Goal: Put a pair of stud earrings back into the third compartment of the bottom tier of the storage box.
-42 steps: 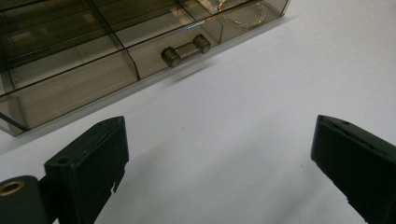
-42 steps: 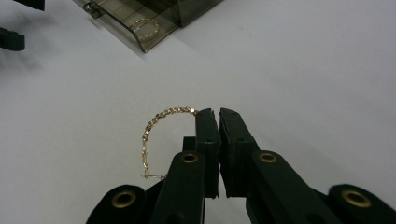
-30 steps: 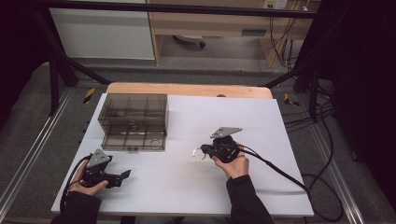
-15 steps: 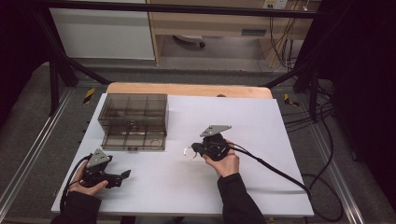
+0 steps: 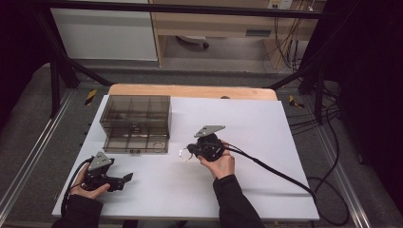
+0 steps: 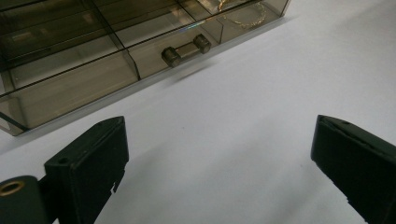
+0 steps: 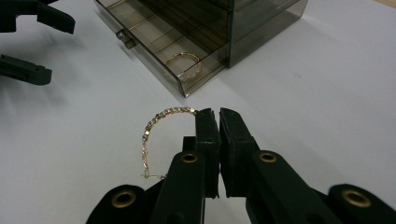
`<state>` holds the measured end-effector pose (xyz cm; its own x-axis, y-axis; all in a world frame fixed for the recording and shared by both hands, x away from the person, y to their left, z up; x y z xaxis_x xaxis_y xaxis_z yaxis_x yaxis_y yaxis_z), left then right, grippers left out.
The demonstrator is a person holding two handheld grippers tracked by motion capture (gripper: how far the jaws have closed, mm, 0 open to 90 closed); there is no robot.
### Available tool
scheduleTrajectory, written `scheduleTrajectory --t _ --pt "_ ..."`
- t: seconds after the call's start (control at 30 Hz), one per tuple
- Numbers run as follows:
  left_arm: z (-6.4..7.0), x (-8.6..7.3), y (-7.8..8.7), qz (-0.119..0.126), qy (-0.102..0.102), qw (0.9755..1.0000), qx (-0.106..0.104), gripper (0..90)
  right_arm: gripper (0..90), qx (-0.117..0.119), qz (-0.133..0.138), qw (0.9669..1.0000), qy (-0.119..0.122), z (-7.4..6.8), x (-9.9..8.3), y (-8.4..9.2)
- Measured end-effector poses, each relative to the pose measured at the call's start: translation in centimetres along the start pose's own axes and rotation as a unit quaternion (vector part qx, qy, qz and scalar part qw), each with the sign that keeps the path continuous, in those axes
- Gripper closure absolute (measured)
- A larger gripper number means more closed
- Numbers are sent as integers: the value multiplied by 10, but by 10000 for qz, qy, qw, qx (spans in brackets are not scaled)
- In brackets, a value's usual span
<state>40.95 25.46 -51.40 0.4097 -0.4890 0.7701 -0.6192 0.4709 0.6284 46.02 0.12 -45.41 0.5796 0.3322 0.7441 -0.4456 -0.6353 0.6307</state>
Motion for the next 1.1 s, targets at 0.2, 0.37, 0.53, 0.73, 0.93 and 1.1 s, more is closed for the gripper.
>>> scheduleTrajectory --t 0.2,0.37,0.53,0.73,0.93,1.1 --pt "0 0 0 -2 -3 10000 -3 42 869 29 25 10000 31 -5 6 -8" --pt "0 0 0 2 2 10000 -1 42 869 42 18 10000 22 -8 9 -15" --pt "0 0 0 -1 -6 10000 -4 42 869 54 10 10000 42 -11 13 -22" --pt "0 0 0 1 -13 10000 -5 42 869 57 27 10000 40 -13 19 -28" --pt "0 0 0 1 -10 10000 -4 41 870 76 28 10000 32 -16 24 -36" --pt "0 0 0 7 -7 10000 -5 41 869 72 -12 10000 36 -18 27 -43"
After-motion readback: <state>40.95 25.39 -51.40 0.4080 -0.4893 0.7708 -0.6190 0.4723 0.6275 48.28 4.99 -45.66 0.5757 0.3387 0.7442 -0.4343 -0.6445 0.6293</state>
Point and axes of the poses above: each handheld gripper's, and its own axes: y roughly backward along the jaws, x roughly out of its top, z roughly to its right, the point moved 10 cm from there along -y, roughly forward along the jaws, and after that the axes turned 10 degrees about -y, right-handed, at the moved point
